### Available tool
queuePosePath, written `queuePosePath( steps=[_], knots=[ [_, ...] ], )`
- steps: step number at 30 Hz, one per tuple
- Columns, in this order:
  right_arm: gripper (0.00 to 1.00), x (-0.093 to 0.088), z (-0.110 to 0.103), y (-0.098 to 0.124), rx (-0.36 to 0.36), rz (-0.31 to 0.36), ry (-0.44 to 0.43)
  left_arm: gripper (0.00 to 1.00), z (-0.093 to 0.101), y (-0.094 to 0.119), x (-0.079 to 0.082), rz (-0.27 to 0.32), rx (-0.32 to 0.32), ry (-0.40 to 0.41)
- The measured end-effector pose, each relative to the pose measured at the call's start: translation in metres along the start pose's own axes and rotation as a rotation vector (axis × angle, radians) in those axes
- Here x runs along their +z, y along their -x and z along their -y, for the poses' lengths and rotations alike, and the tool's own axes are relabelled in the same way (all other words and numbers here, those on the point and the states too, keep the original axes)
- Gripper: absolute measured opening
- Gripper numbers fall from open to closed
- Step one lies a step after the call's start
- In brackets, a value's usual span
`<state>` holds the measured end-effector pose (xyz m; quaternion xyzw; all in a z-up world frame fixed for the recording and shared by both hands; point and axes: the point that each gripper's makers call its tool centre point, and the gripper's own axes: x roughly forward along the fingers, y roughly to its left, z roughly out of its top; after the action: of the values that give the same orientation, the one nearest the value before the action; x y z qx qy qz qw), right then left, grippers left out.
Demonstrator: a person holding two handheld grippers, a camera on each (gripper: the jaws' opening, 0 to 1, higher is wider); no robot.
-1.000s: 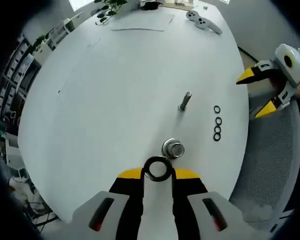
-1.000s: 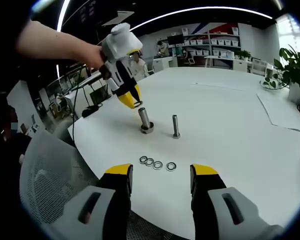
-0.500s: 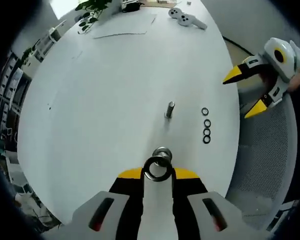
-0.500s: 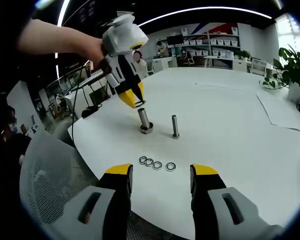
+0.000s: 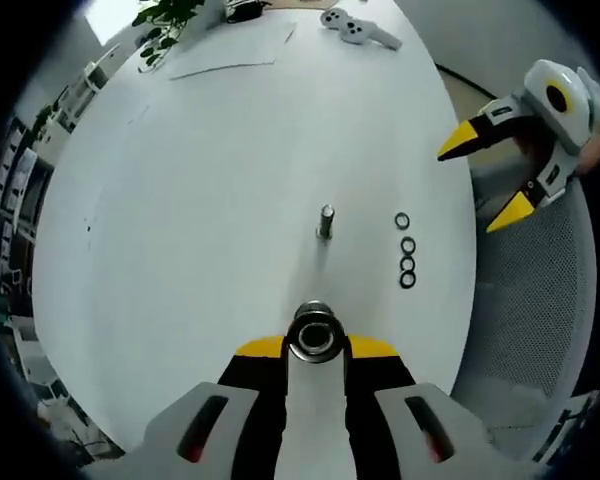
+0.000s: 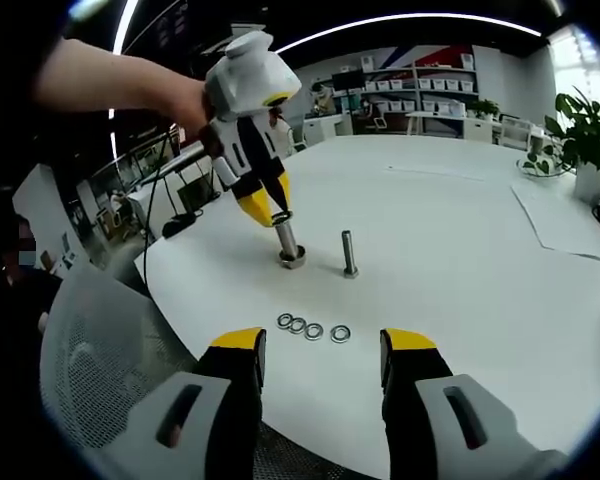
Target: Place the washer onto the threaded stud by aligning its center hole with the stud, sliding it down to the base, and recovering from edge contact or off-axis alignment until the washer reaches the visible bottom stop.
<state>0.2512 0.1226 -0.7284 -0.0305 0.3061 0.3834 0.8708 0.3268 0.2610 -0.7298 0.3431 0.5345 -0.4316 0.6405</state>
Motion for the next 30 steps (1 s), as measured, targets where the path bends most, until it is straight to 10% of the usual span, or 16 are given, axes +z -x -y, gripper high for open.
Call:
queuePosePath(
  steps=[30],
  knots=[
    [0.48, -0.002, 0.001, -0.001, -0.006, -0.014, 0.001, 0.19, -0.002, -0.047, -0.008, -0.083, 0.007, -0.003]
  ],
)
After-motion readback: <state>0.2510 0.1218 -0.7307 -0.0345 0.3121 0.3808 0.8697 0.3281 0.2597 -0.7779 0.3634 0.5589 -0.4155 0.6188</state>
